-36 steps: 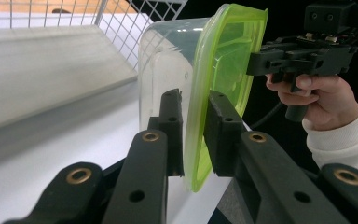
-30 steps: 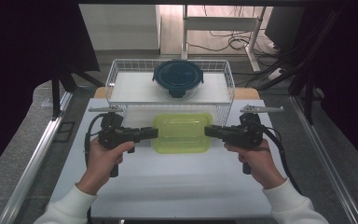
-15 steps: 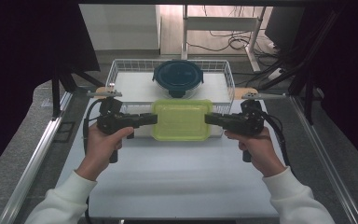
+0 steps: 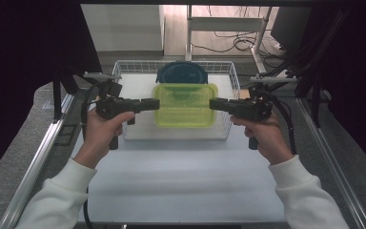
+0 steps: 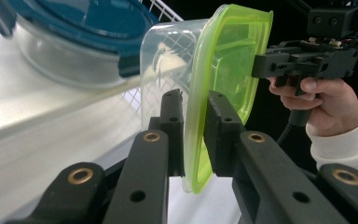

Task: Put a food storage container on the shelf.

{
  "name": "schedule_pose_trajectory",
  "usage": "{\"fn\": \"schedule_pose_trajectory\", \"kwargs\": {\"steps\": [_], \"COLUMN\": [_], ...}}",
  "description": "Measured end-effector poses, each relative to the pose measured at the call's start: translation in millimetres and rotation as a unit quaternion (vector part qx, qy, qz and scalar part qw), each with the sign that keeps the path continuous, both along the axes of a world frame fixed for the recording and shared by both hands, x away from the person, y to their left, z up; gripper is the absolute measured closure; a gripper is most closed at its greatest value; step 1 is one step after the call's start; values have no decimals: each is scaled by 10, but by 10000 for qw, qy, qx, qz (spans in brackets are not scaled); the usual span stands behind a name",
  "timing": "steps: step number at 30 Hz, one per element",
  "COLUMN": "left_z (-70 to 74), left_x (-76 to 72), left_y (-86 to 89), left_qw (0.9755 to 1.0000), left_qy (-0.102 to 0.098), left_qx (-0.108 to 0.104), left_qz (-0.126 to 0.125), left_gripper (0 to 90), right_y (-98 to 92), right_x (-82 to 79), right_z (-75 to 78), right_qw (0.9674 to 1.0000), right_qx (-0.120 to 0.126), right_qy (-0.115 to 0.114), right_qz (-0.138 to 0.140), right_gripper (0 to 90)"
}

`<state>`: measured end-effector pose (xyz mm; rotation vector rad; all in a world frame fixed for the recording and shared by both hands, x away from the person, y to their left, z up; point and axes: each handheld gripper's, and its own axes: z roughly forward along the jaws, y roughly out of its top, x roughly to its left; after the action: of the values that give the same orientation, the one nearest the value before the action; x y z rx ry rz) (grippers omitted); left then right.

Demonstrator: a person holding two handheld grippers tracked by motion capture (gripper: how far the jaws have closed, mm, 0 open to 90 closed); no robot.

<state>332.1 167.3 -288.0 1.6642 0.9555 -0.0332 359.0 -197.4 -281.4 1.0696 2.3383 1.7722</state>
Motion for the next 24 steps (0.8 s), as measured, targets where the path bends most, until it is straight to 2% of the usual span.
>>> {"fn": "schedule_pose_trajectory", "kwargs": {"steps": [6,10,16,24], "left_z": [136,204,296,335], "left_x": [170,296,420,594], "left_y": [22,23,-6,67], "left_qw": [10000,10000,9999,9998], "left_qy": [-23,14,25,145], "left_qx": [1,-75,-100,-135], "left_qz": [-6,-57,-30,65], "left_gripper": [794,793,794,796], "right_y": [33,21,-8,59], "right_x": [163,274,411,597], "right_z": [176,260,378,439], "right_qw": [10000,10000,10000,9999], "right_qx": [11,64,67,74], "right_qy": [-10,25,25,95], "right_qz": [-20,-17,-65,-9], "right_gripper": [773,774,774,774]}}
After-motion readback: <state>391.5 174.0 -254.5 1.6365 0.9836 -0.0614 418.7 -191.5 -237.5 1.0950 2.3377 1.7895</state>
